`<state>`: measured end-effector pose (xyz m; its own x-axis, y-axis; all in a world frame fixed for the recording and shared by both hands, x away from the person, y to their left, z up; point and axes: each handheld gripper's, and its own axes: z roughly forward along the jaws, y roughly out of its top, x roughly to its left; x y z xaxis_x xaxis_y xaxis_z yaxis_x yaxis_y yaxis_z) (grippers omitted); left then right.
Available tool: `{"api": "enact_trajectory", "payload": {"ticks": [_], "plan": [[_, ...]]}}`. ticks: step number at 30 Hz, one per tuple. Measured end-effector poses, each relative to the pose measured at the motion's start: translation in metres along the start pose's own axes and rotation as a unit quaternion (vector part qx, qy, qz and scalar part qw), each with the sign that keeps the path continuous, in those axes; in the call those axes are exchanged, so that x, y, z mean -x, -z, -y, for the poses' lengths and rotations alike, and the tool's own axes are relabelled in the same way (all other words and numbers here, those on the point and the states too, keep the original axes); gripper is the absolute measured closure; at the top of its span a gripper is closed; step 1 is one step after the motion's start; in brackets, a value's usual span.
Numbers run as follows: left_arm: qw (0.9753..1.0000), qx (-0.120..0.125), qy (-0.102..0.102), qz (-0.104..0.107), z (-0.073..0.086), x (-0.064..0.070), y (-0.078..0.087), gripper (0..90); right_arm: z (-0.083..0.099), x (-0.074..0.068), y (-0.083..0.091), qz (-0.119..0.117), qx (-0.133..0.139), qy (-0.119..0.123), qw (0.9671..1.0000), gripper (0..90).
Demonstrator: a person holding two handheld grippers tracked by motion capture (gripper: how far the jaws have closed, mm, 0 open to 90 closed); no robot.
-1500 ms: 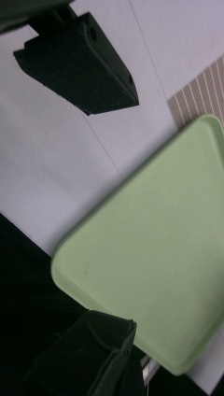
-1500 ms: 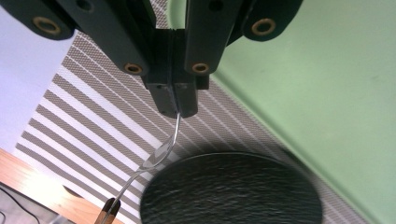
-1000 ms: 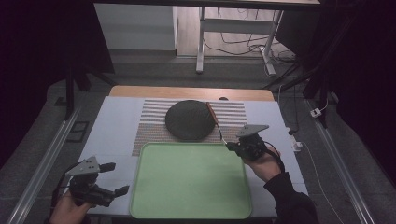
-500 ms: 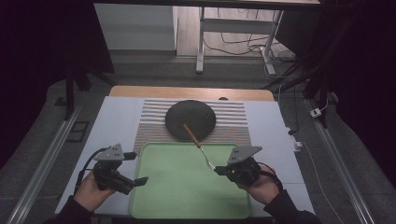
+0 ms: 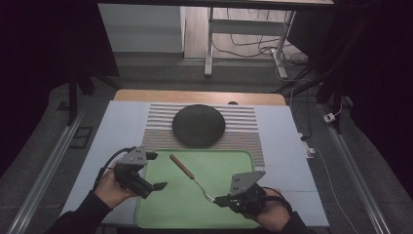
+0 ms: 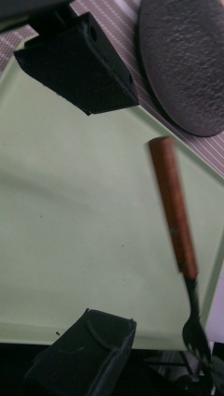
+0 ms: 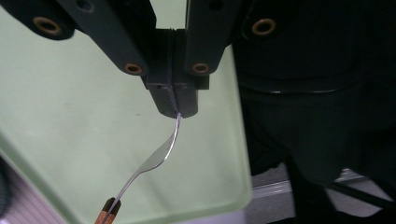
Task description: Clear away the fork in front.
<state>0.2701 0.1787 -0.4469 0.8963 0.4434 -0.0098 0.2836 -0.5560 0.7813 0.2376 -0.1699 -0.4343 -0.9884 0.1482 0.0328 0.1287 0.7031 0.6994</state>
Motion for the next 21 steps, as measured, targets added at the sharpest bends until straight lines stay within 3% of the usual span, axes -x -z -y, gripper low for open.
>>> {"api": "enact_trajectory", "payload": {"ticks": [3, 7, 11, 14, 18, 21], "plan": [[0.9998, -0.004, -0.021, 0.004, -0.004, 0.001, -0.004, 0.0, -0.001, -0.005, -0.001, -0.016, -0.001, 0.008, 0.9998, 90.0], [0.9983, -0.010, -0.051, 0.025, -0.007, 0.002, -0.010, 1.8, -0.002, -0.010, -0.002, -0.034, -0.001, 0.024, 0.9991, 90.0], [0.9949, -0.026, -0.086, 0.047, -0.009, 0.006, -0.017, 6.5, -0.003, -0.012, -0.003, -0.049, -0.008, 0.039, 0.9980, 90.0], [0.9904, -0.039, -0.117, 0.062, -0.010, 0.010, -0.020, 13.7, -0.003, -0.013, -0.004, -0.060, -0.012, 0.050, 0.9969, 90.0], [0.9819, -0.056, -0.156, 0.092, -0.011, 0.015, -0.022, 30.8, -0.005, -0.017, -0.004, -0.073, -0.022, 0.071, 0.9946, 90.0], [0.9749, -0.064, -0.182, 0.112, -0.011, 0.018, -0.023, 36.5, -0.005, -0.018, -0.004, -0.078, -0.026, 0.079, 0.9935, 90.0]]}}
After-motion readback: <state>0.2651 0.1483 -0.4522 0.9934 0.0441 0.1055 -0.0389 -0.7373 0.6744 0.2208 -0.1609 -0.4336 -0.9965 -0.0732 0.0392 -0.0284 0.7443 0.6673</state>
